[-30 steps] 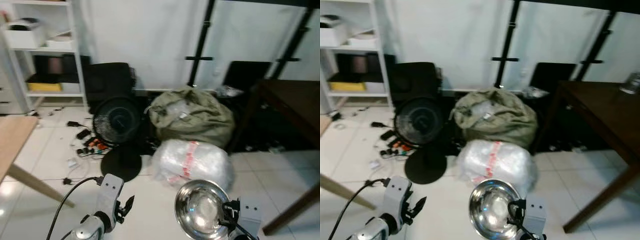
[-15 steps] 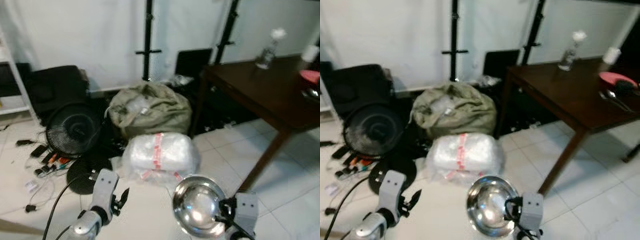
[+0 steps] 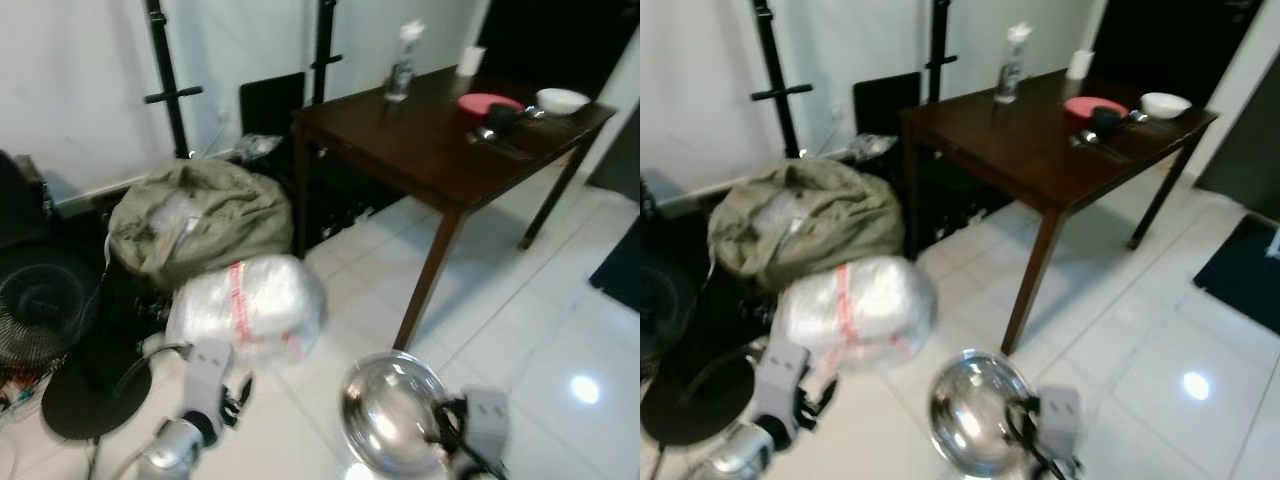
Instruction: Setting the table
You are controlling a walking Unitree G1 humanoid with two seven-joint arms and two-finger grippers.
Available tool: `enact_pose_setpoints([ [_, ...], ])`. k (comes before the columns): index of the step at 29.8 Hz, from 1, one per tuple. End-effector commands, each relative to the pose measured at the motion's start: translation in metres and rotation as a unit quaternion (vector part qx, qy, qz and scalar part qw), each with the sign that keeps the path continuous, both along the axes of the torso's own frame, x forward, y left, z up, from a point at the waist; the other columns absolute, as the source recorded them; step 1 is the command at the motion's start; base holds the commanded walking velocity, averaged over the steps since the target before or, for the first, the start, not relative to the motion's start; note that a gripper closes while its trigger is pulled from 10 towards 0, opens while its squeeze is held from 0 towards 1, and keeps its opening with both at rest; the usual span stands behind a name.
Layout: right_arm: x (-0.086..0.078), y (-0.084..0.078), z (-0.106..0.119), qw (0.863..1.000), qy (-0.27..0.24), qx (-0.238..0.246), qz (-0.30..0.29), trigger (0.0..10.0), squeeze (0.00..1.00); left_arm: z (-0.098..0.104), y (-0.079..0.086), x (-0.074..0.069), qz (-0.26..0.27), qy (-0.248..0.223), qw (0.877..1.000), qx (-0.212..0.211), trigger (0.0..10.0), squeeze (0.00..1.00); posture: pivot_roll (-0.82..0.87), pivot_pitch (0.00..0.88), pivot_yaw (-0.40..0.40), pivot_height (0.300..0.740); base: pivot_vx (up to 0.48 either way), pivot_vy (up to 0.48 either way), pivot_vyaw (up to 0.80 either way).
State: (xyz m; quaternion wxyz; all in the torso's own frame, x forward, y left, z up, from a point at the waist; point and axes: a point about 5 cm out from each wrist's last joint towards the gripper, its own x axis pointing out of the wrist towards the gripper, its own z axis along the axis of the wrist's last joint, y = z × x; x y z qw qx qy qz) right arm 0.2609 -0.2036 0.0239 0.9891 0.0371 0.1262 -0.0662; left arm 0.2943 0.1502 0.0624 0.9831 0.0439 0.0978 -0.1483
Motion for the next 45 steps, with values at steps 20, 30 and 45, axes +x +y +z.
enact_pose_setpoints([
  [20, -0.004, 0.0041, -0.0048, 1.0, 0.001, 0.007, 0.002, 10.0, 0.0, -0.0117, 0.0099, -0.0057, 0.014, 0.021, 1.0, 0.011, 10.0, 0.0, 0.1, 0.06, 0.047, 0.74, 0.0, 0.0, -0.8],
  [30, -0.004, 0.0045, -0.0051, 1.0, 0.001, 0.008, 0.001, 10.0, 0.0, -0.0117, 0.0106, -0.0052, 0.014, 0.02, 1.0, 0.011, 10.0, 0.0, 0.1, 0.06, 0.047, 0.74, 0.0, 0.0, -0.8],
  [45, -0.0043, 0.0052, -0.0051, 1.0, -0.001, 0.009, 0.001, 10.0, 0.0, -0.0079, 0.0105, -0.0037, 0.018, 0.019, 1.0, -0.014, 10.0, 0.0, 0.1, 0.066, 0.05, 0.74, 0.0, 0.0, -0.8],
])
